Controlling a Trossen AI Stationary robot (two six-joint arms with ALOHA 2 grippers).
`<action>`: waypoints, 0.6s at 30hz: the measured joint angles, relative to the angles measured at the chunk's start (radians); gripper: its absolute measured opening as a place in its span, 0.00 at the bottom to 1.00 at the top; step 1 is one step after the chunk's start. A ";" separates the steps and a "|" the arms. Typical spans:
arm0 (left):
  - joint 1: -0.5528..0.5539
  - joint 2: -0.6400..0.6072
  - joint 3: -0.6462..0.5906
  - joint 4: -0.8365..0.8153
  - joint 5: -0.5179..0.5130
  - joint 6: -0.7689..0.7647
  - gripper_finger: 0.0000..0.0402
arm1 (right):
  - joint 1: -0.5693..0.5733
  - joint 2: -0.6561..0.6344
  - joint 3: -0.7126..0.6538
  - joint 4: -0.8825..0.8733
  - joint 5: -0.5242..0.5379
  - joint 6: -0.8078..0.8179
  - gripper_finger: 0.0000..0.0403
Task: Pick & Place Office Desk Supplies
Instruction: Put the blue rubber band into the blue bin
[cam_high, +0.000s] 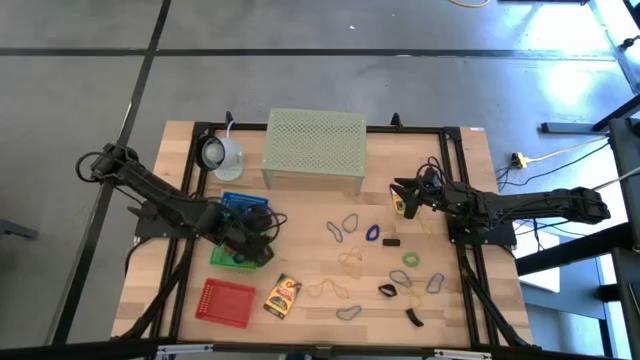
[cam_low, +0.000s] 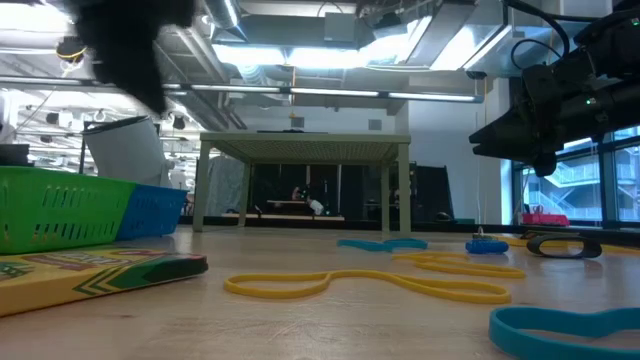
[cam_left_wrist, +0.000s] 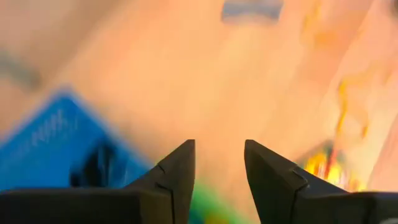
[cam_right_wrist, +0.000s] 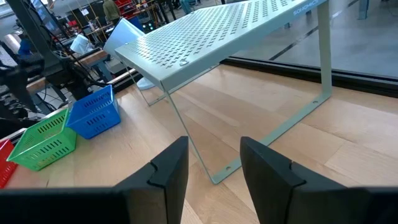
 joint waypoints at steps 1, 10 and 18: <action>0.013 0.000 0.000 0.052 -0.027 0.048 0.34 | 0.000 0.000 0.000 0.000 0.000 0.000 0.36; 0.140 0.155 0.000 0.538 -0.001 0.488 0.47 | 0.000 0.000 0.000 0.000 0.000 0.000 0.36; 0.226 0.382 0.000 0.864 0.044 0.759 0.50 | 0.000 0.000 0.000 0.000 0.000 0.000 0.36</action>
